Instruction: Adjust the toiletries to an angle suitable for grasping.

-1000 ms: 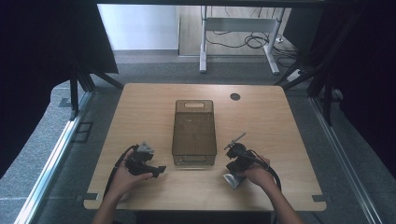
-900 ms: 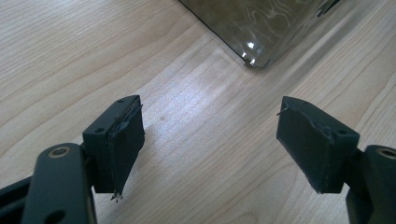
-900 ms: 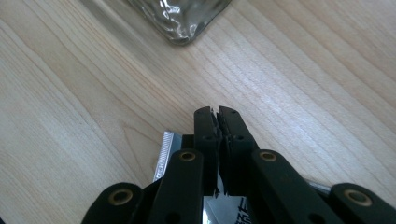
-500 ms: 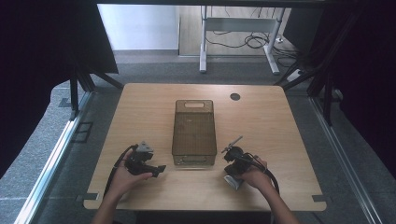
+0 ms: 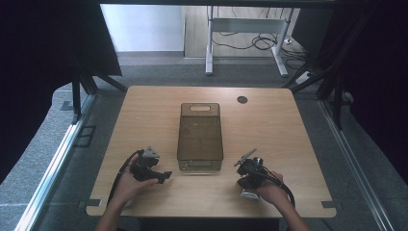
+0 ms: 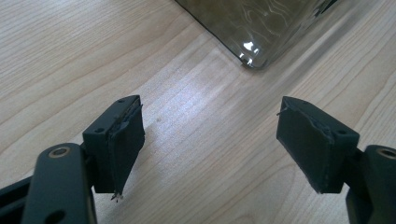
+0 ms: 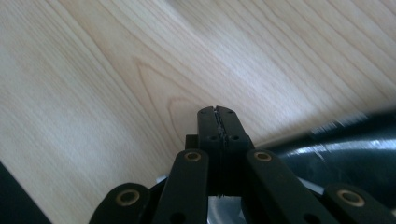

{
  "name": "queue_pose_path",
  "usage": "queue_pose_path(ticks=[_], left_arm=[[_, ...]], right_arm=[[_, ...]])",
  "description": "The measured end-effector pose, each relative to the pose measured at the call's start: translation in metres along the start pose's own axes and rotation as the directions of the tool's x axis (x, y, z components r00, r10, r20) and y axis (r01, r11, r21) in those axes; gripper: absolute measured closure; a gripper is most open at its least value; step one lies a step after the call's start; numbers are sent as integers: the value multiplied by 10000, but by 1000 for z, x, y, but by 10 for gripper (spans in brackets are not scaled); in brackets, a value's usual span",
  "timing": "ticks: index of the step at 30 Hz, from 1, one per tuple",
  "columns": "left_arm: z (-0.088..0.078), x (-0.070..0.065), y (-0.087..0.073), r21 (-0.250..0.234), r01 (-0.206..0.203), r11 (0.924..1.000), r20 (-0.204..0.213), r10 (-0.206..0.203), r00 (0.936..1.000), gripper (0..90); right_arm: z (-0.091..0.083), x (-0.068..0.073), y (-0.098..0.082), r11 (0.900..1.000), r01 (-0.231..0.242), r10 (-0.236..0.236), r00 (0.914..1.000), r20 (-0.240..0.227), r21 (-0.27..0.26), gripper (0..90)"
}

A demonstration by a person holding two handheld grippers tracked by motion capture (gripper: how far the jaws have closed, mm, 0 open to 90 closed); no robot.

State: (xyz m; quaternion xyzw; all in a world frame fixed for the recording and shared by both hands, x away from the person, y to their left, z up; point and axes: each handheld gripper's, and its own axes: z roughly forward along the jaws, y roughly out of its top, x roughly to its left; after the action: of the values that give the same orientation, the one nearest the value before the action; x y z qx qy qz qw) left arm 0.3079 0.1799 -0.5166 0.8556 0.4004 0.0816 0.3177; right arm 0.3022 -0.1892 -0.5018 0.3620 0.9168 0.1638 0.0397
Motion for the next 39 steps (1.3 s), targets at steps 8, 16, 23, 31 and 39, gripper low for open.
queue_pose_path(ticks=[8, 16, 23, 31, 39], left_arm=[[0, 2, 0, 48, 19, 10000, -3, -19, 10000, 237], [0, 1, 0, 39, -29, 10000, -3, 29, 10000, 237], [1, 1, 0, 65, -36, 10000, -10, 36, 10000, 237], [1, 0, 0, 56, 9, 10000, -33, -8, 10000, 237], [2, -1, 0, 96, -41, 9999, -10, 41, 10000, 237]], right_arm=[[-5, -2, -17, 9997, -192, 192, 9998, 23, 151, 895], [-13, -6, -34, 9990, -446, 444, 9988, 200, 81, 895], [-21, -18, -47, 9964, -850, 848, 9956, 410, 18, 895], [-26, -27, -53, 9936, -1122, 1128, 9922, 525, -138, 888], [-37, -24, -48, 9945, -793, 820, 9959, 379, -687, 746]])
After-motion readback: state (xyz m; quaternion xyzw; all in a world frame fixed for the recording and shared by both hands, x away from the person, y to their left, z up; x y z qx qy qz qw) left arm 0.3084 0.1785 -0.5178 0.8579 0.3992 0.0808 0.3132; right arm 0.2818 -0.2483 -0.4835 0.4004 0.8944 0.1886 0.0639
